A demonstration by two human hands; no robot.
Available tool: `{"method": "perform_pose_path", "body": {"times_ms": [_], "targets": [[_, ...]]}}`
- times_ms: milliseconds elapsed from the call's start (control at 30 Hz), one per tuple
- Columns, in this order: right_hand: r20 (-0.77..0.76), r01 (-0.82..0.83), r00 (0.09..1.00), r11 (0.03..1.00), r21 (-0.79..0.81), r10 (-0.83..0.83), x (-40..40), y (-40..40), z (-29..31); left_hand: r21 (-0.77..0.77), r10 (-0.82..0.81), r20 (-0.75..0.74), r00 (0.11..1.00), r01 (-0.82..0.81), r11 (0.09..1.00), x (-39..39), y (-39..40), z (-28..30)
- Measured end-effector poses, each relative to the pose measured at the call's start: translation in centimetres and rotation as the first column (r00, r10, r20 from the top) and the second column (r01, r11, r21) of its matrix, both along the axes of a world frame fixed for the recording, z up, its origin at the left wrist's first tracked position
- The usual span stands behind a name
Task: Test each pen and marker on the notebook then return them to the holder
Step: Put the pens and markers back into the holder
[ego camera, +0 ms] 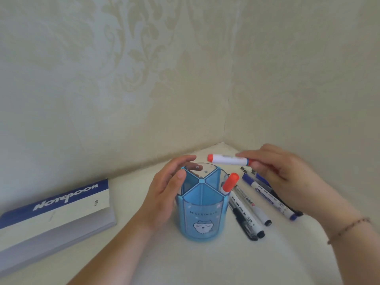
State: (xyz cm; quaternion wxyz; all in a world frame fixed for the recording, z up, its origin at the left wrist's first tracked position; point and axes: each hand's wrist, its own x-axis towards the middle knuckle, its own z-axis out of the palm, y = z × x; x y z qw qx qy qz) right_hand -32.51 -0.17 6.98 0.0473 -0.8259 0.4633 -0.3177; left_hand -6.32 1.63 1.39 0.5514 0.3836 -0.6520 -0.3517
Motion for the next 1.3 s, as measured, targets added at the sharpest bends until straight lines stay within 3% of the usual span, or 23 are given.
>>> {"method": "perform_pose_path", "body": {"times_ms": [167, 267, 333, 400, 433, 467, 500, 533, 567, 600, 633, 700, 800, 967, 1033, 1100, 1133, 1200, 1267, 1300], "targets": [[-0.145, -0.2, 0.976, 0.938, -0.282, 0.165, -0.4, 0.2, 1.1, -0.013, 0.033, 0.002, 0.999, -0.033, 0.999, 0.0, 0.0, 0.1], [-0.124, -0.353, 0.936, 0.886, -0.302, 0.331, 1.7, 1.2, 2.2, -0.007, 0.041, 0.001, 0.999, -0.041, 0.999, 0.0, 0.0, 0.2], [0.123, -0.483, 0.85, 0.851, -0.206, 0.512, 2.6, 1.9, 2.5, -0.004, 0.043, 0.009, 0.999, -0.043, 0.999, 0.0, 0.0, 0.2], [0.536, -0.582, 0.623, 0.796, -0.168, 0.569, 2.6, 1.9, 2.2, -0.007, 0.045, 0.019, 0.999, -0.045, 0.999, 0.1, -0.1, 0.2], [0.695, -0.568, 0.513, 0.806, -0.165, 0.504, 2.3, 1.7, 1.9, -0.01, 0.046, 0.022, 0.999, -0.046, 0.999, 0.2, -0.1, 0.2], [0.789, -0.494, 0.467, 0.858, -0.142, 0.4, 2.0, 1.3, 1.4, -0.011, 0.046, 0.024, 0.999, -0.045, 0.999, 0.2, -0.1, 0.2], [0.817, -0.358, 0.513, 0.93, -0.076, 0.265, 1.6, 0.7, 0.8, -0.012, 0.044, 0.025, 0.999, -0.044, 0.999, 0.2, -0.1, 0.3], [0.757, -0.176, 0.646, 0.984, 0.029, 0.093, 1.2, 0.1, 0.4, -0.012, 0.044, 0.026, 0.999, -0.044, 0.999, 0.1, 0.0, 0.3], [0.561, 0.028, 0.821, 0.989, 0.142, -0.104, 1.0, -0.5, -0.1, -0.013, 0.048, 0.028, 0.998, -0.048, 0.999, 0.1, 0.0, 0.3], [0.269, 0.207, 0.927, 0.954, 0.215, -0.262, 0.7, -0.9, -0.7, -0.017, 0.056, 0.033, 0.998, -0.055, 0.998, 0.2, 0.0, 0.3], [-0.007, 0.335, 0.939, 0.91, 0.243, -0.344, 0.5, -1.2, -1.3, -0.029, 0.067, 0.037, 0.997, -0.065, 0.997, 0.2, -0.1, 0.3], [-0.281, 0.455, 0.879, 0.854, 0.254, -0.385, 0.4, -1.4, -2.1, -0.056, 0.08, 0.037, 0.996, -0.078, 0.995, 0.3, -0.2, 0.5], [-0.443, 0.535, 0.793, 0.826, 0.179, -0.418, 0.8, -1.3, -2.1, -0.082, 0.088, 0.003, 0.996, -0.087, 0.993, 0.4, -0.3, 0.6], [-0.569, 0.593, 0.676, 0.804, 0.043, -0.469, 1.9, -1.3, -2.7, -0.114, 0.094, 0.025, 0.995, -0.09, 0.989, 0.3, -0.1, 0.5], [-0.577, 0.583, 0.67, 0.812, 0.021, -0.467, 2.1, -1.4, -3.0, -0.119, 0.1, 0.016, 0.995, -0.097, 0.988, 0.4, -0.1, 0.5], [-0.443, 0.562, 0.751, 0.827, 0.038, -0.49, 1.6, -1.7, -2.8, -0.124, 0.102, 0.005, 0.995, -0.101, 0.987, 0.5, 0.0, 0.6], [-0.286, 0.535, 0.818, 0.843, 0.059, -0.499, 1.3, -1.7, -2.4, -0.123, 0.101, 0.002, 0.995, -0.1, 0.987, 0.4, 0.0, 0.7], [0.218, 0.403, 0.882, 0.909, 0.11, -0.417, 1.2, -1.0, -0.9, -0.105, 0.089, 0.0, 0.996, -0.088, 0.991, 0.3, 0.1, 0.8], [0.704, 0.208, 0.674, 0.972, 0.109, -0.223, 1.8, 0.6, 0.6, -0.087, 0.071, -0.006, 0.997, -0.071, 0.994, 0.2, 0.2, 0.8], [0.821, 0.107, 0.559, 0.992, 0.065, -0.115, 2.3, 1.5, 1.3, -0.083, 0.065, -0.009, 0.998, -0.066, 0.994, 0.2, 0.2, 0.7]]}}
